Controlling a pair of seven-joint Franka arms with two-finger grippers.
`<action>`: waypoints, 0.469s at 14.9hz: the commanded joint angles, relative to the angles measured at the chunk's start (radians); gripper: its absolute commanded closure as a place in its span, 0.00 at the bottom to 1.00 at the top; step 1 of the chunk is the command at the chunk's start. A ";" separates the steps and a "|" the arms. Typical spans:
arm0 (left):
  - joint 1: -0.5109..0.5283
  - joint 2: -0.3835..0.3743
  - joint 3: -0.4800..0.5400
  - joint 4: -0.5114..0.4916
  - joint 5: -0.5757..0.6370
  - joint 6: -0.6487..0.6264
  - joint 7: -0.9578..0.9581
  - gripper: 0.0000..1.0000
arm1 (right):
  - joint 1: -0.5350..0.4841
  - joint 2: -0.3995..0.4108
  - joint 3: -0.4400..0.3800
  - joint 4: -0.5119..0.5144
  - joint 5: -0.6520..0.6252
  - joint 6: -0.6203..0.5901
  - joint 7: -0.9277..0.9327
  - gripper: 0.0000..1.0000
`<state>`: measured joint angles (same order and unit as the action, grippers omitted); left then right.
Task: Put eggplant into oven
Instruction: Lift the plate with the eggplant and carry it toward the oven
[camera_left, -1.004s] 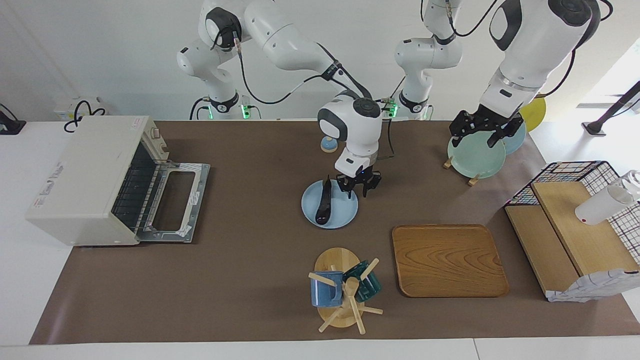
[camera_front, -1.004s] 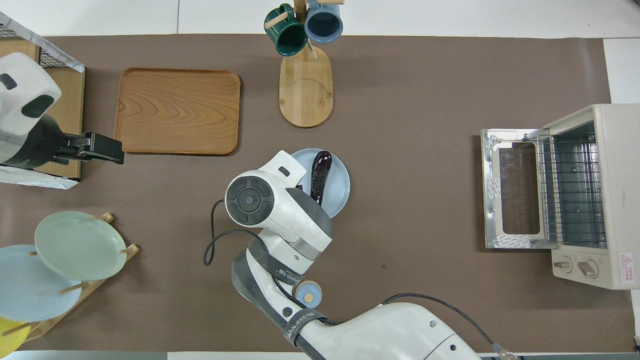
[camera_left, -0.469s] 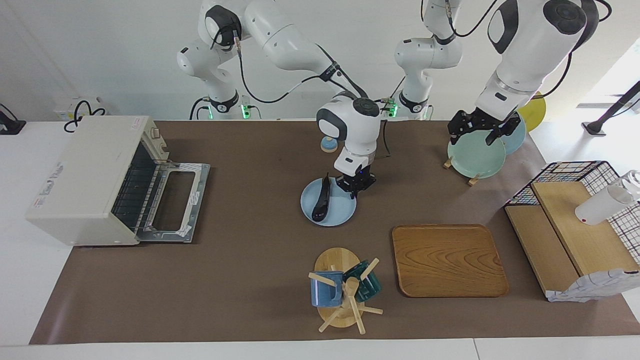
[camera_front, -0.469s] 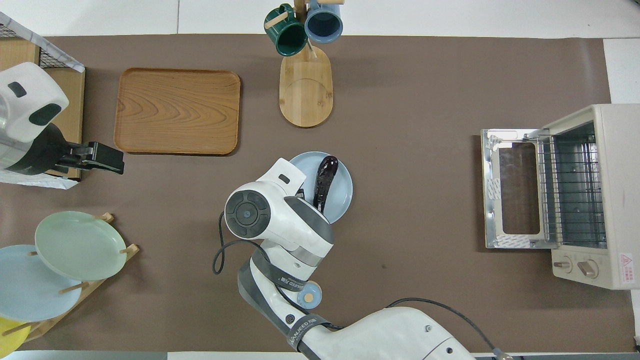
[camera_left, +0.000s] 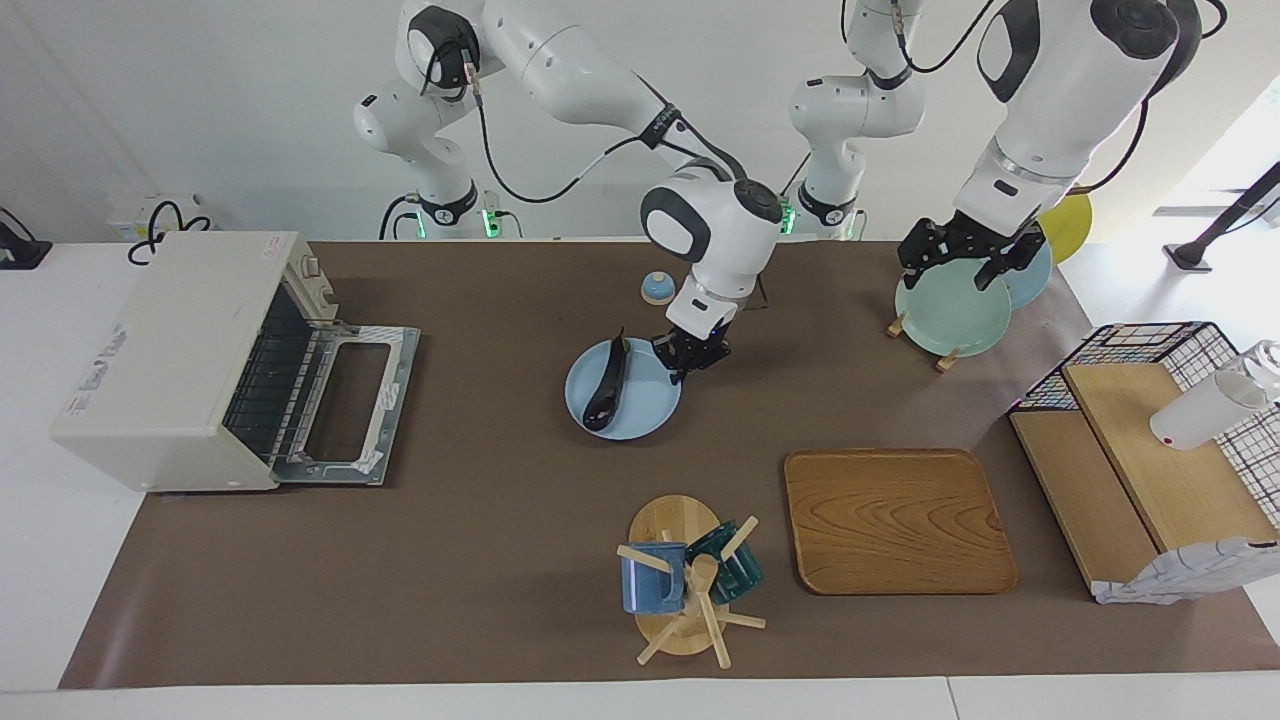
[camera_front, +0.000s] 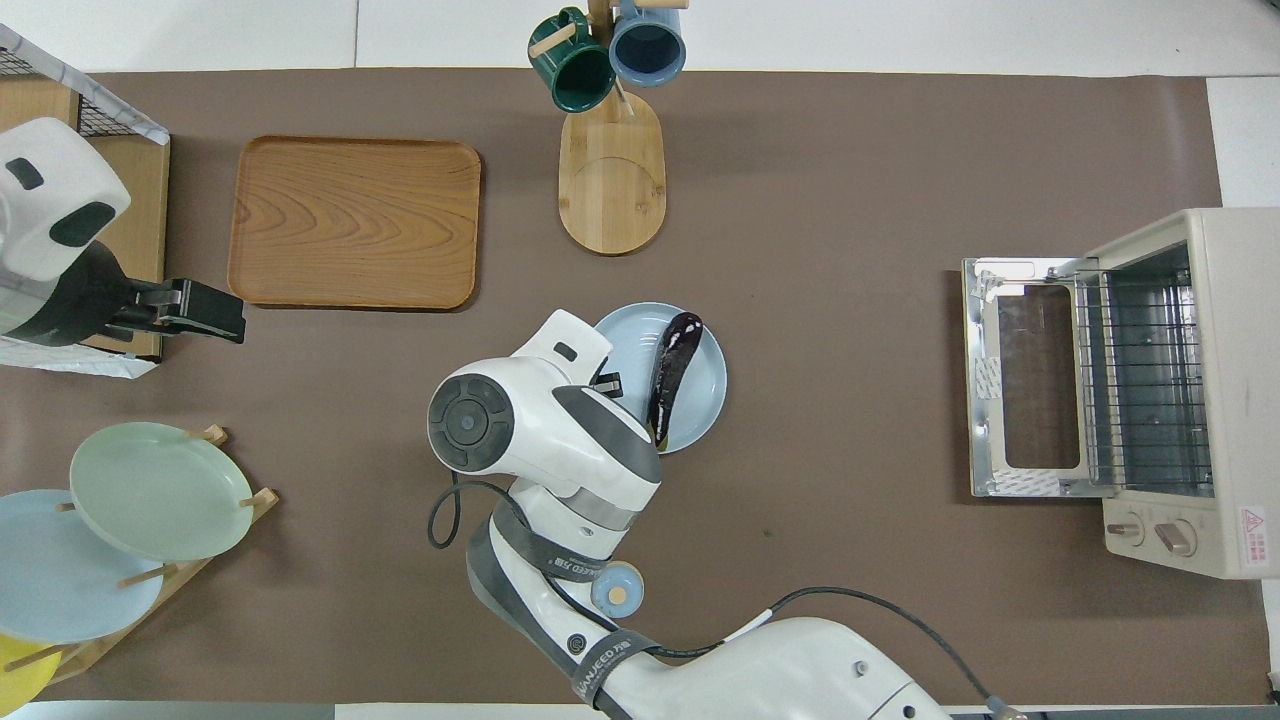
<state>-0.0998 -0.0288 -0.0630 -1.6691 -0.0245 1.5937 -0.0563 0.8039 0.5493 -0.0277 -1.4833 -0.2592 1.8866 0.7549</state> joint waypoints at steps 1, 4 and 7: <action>-0.006 0.000 0.003 0.003 0.009 0.009 0.007 0.00 | -0.066 -0.077 -0.003 -0.063 -0.018 -0.053 -0.020 1.00; -0.001 -0.002 0.002 0.002 0.011 0.008 0.006 0.00 | -0.161 -0.179 -0.002 -0.225 -0.018 -0.038 -0.038 1.00; 0.003 -0.005 0.002 0.002 0.011 0.005 0.006 0.00 | -0.277 -0.300 -0.003 -0.394 -0.020 0.000 -0.132 1.00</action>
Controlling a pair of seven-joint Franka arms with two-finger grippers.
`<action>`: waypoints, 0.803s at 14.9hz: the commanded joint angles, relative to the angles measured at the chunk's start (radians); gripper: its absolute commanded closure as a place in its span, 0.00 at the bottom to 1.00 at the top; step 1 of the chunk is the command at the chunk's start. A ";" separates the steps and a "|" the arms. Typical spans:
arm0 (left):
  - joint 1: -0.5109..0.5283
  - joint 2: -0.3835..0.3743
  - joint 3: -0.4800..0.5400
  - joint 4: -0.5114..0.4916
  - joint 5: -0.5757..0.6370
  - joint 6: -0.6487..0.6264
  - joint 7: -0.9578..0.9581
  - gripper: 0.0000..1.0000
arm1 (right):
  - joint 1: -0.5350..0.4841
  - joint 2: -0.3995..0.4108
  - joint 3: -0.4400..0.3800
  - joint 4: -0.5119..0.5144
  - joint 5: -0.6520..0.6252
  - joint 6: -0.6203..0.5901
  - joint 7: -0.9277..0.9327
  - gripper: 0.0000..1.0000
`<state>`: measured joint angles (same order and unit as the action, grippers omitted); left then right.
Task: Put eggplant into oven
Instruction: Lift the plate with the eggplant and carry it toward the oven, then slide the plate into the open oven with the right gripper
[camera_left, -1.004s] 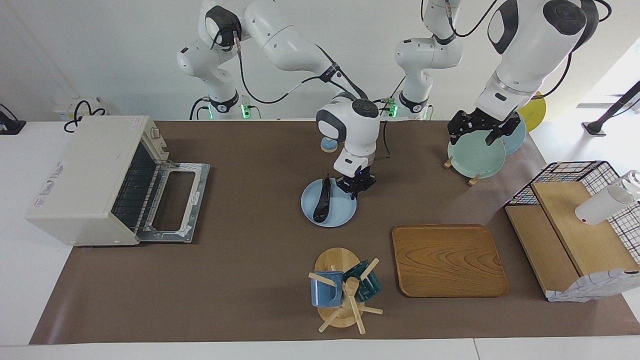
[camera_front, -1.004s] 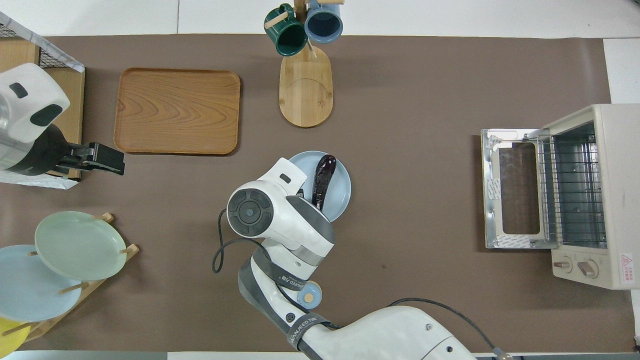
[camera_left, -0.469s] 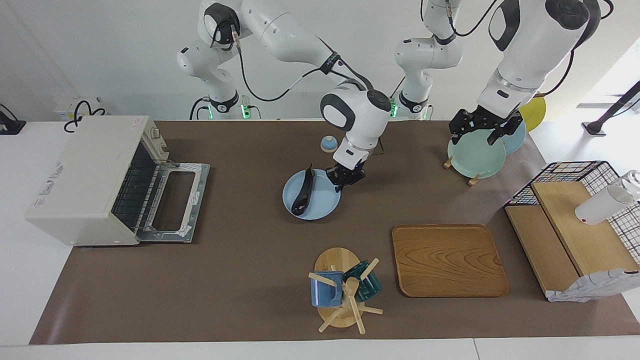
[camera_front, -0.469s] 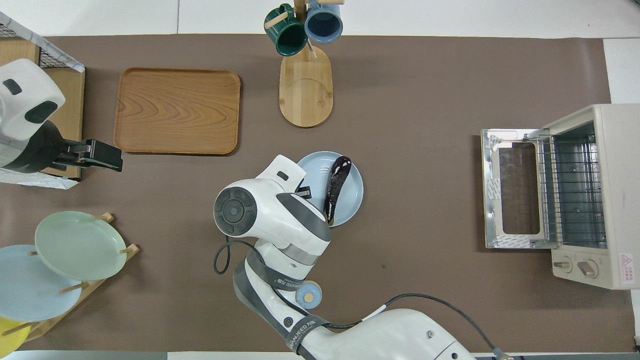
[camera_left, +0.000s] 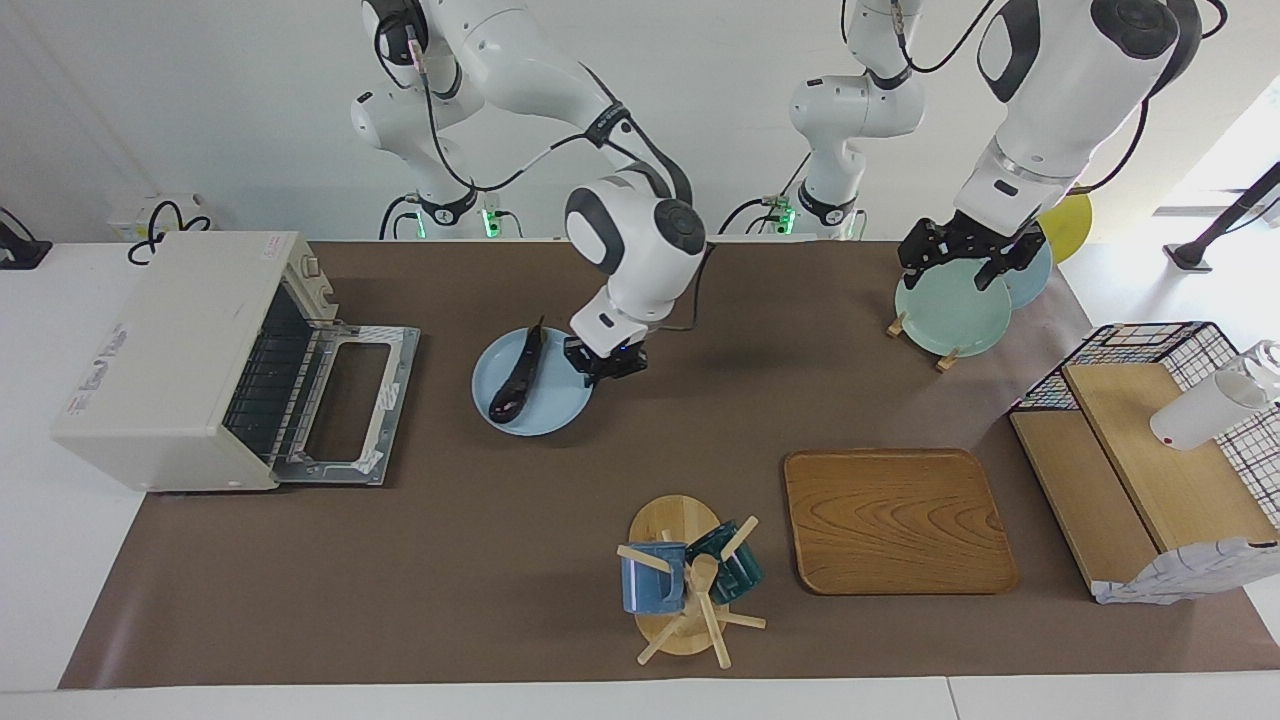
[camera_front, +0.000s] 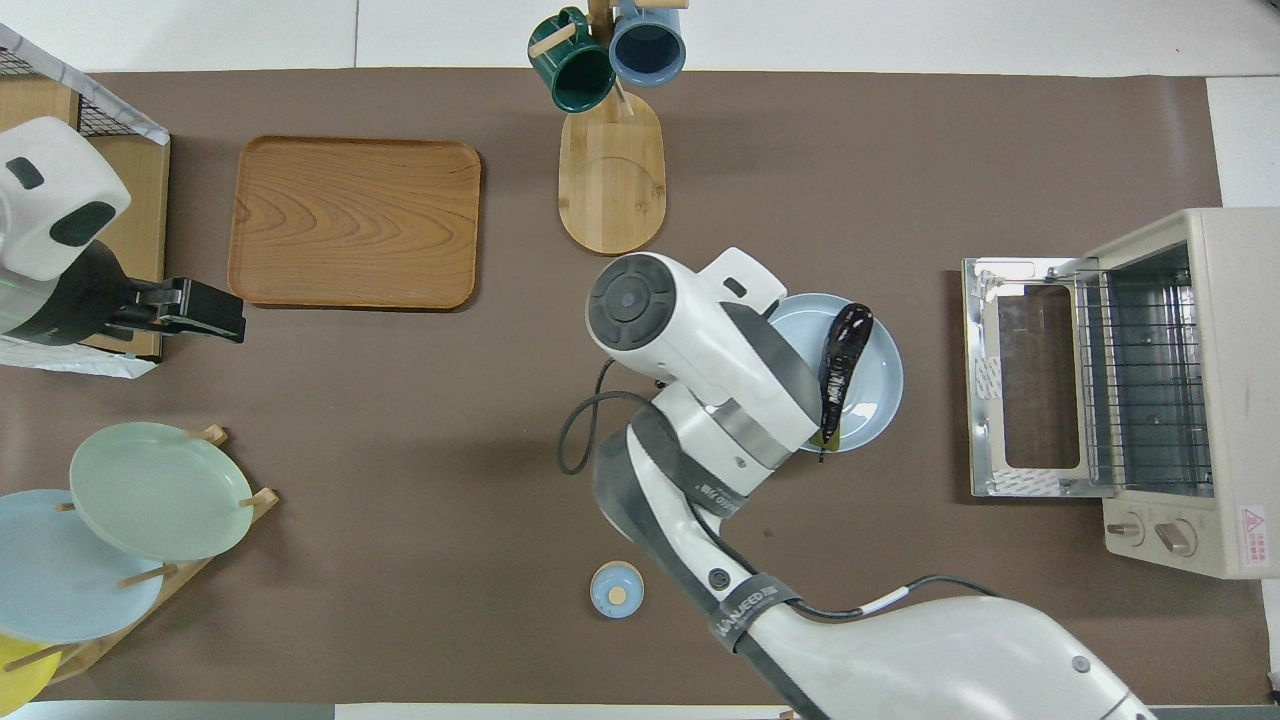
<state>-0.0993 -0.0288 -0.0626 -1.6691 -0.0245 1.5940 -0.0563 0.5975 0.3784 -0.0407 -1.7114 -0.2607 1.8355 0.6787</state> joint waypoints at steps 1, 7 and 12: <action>0.003 -0.005 0.001 0.000 0.011 0.003 0.007 0.00 | -0.114 -0.165 0.009 -0.198 -0.018 0.051 -0.112 1.00; 0.004 -0.008 0.001 0.000 0.011 -0.003 0.006 0.00 | -0.370 -0.282 0.007 -0.309 -0.022 0.067 -0.419 1.00; 0.004 -0.008 0.001 0.000 0.011 -0.003 0.006 0.00 | -0.510 -0.283 0.007 -0.318 -0.026 0.074 -0.628 1.00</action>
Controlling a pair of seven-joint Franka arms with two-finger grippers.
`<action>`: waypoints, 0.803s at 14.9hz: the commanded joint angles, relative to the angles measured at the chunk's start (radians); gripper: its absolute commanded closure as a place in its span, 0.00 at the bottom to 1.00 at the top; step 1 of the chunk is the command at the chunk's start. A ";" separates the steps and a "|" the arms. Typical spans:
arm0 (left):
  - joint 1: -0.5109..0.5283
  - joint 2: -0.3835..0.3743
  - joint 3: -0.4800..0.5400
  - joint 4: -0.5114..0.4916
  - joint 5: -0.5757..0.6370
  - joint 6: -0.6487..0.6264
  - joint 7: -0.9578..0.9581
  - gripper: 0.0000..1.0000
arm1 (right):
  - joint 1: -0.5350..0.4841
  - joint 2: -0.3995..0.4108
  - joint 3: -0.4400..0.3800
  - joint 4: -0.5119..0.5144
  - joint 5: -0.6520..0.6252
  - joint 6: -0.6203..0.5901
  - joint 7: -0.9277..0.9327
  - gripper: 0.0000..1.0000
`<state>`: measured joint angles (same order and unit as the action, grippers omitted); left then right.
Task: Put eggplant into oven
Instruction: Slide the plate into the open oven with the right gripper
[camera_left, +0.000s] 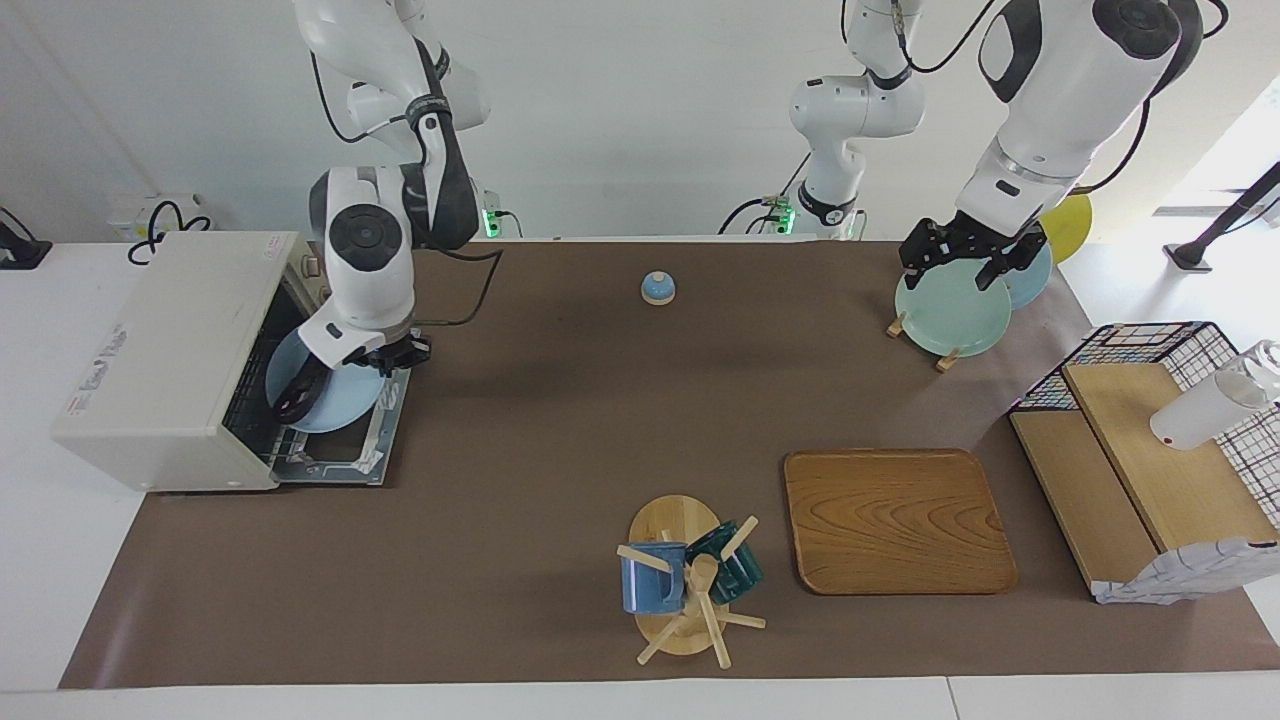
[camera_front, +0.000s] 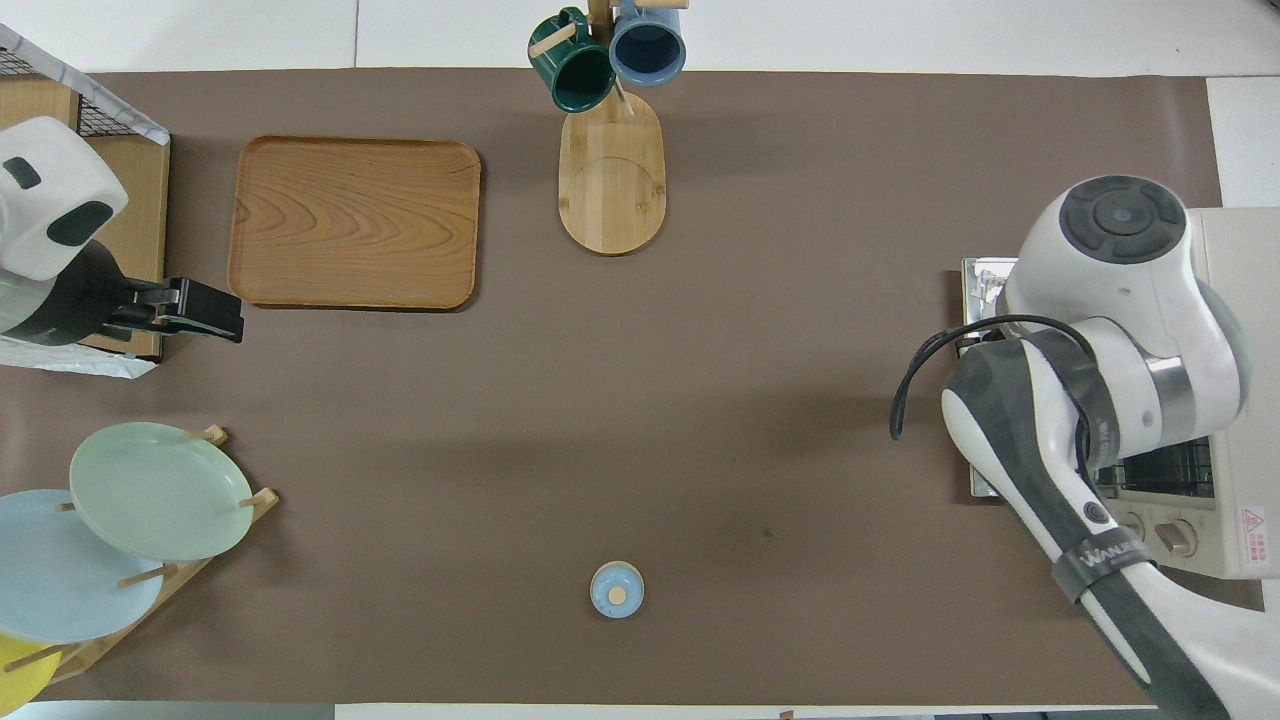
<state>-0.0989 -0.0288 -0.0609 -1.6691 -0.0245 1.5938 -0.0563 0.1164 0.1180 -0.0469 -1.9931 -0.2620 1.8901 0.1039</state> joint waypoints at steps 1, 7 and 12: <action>0.005 -0.008 0.000 0.000 0.011 -0.002 0.006 0.00 | -0.041 -0.024 0.012 -0.042 -0.035 0.017 -0.088 1.00; 0.005 -0.008 0.000 -0.001 0.011 0.000 0.006 0.00 | -0.185 -0.038 0.015 -0.117 -0.051 0.125 -0.263 1.00; 0.005 -0.008 0.000 0.000 0.011 0.000 0.006 0.00 | -0.193 -0.044 0.016 -0.142 -0.017 0.147 -0.242 1.00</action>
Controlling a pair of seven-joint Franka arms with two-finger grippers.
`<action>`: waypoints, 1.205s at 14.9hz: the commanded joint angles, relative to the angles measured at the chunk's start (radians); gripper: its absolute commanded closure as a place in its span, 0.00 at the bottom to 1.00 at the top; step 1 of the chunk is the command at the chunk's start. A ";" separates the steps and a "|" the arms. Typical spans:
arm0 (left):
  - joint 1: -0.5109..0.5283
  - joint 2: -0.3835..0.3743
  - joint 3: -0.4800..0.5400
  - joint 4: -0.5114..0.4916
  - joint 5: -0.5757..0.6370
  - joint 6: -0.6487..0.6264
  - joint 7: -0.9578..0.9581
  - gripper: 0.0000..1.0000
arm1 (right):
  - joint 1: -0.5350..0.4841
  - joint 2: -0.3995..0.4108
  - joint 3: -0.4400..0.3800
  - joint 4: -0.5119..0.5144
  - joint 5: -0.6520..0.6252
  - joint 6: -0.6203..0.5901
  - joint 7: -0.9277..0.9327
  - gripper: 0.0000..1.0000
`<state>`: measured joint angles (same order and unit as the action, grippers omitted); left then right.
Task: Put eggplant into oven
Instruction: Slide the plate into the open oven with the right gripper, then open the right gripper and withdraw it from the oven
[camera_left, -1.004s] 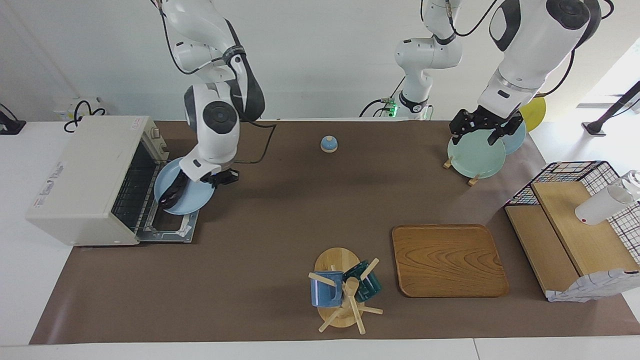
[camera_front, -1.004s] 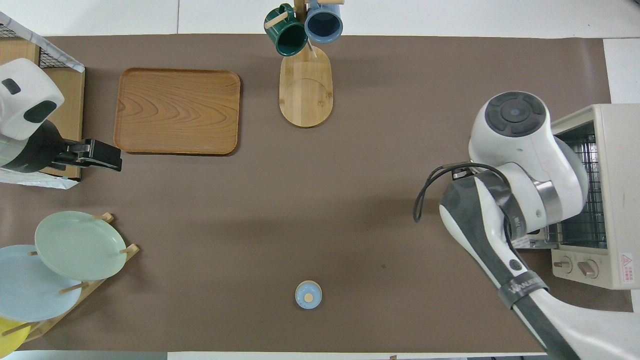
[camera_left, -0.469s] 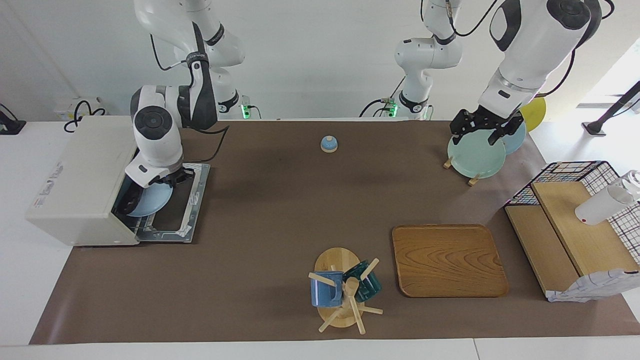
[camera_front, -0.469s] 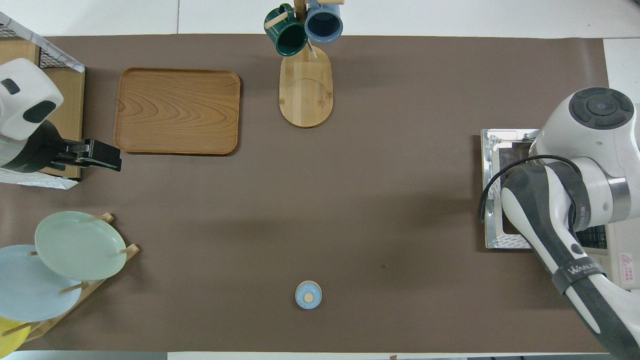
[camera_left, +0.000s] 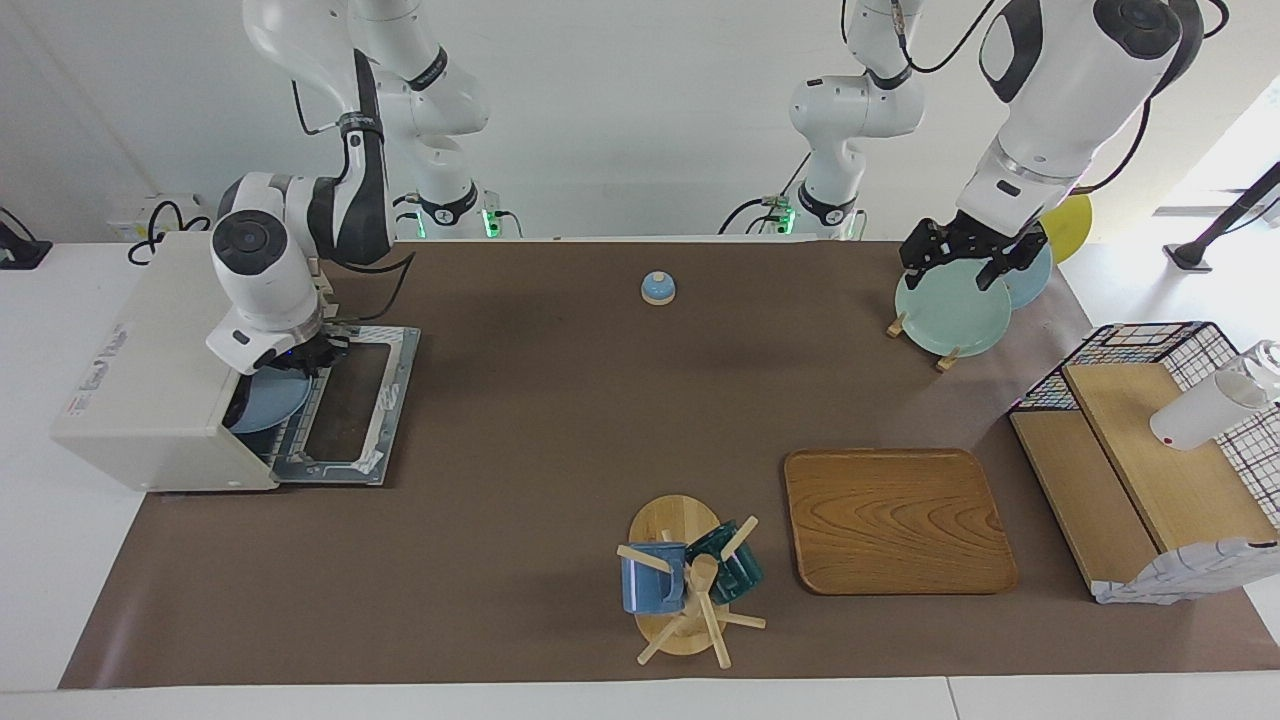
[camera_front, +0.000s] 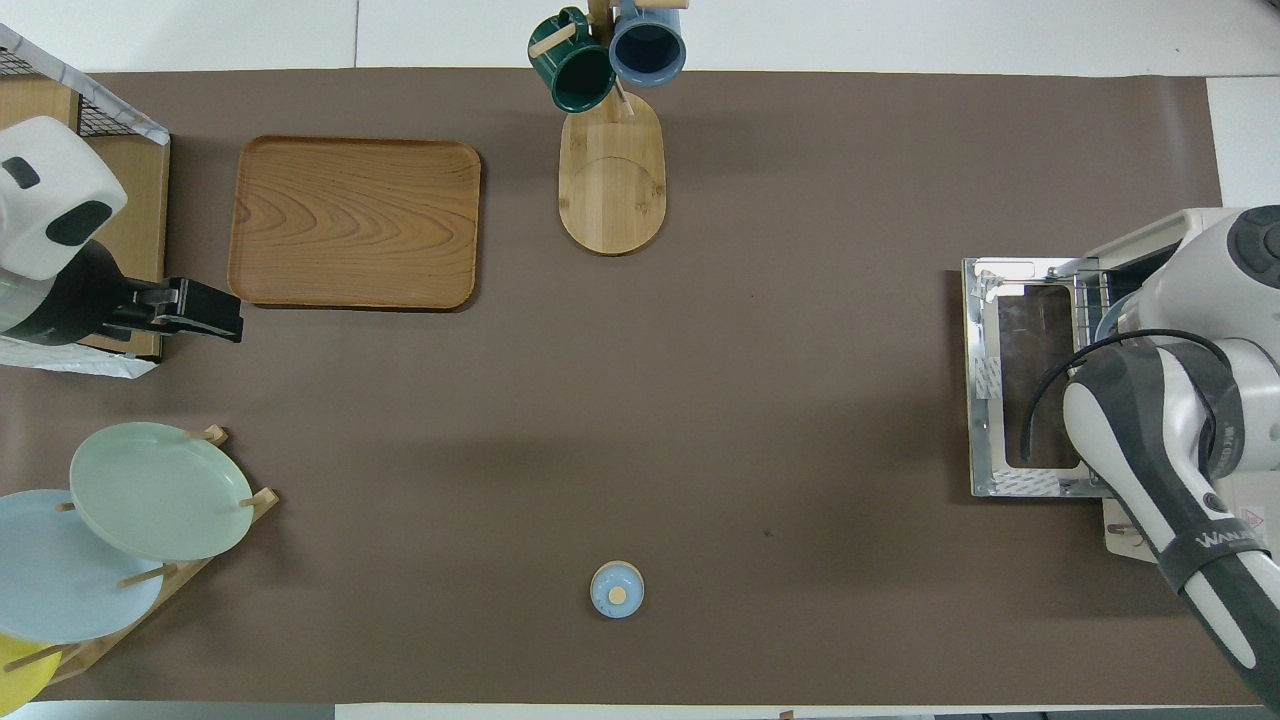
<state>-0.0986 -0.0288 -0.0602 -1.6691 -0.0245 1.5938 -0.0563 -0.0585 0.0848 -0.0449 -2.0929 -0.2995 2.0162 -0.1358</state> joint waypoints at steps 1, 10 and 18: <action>0.005 -0.006 -0.001 -0.001 0.011 0.000 0.006 0.00 | -0.017 -0.011 0.014 -0.041 0.034 0.026 -0.004 0.90; 0.005 -0.008 -0.001 -0.001 0.011 0.000 0.006 0.00 | 0.048 0.004 0.022 0.083 0.114 -0.076 -0.001 0.75; 0.005 -0.008 -0.001 -0.001 0.011 0.000 0.006 0.00 | 0.197 0.082 0.020 -0.058 0.140 0.243 0.258 1.00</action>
<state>-0.0986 -0.0288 -0.0602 -1.6691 -0.0245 1.5938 -0.0563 0.1402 0.1180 -0.0243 -2.1289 -0.1715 2.1911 0.0902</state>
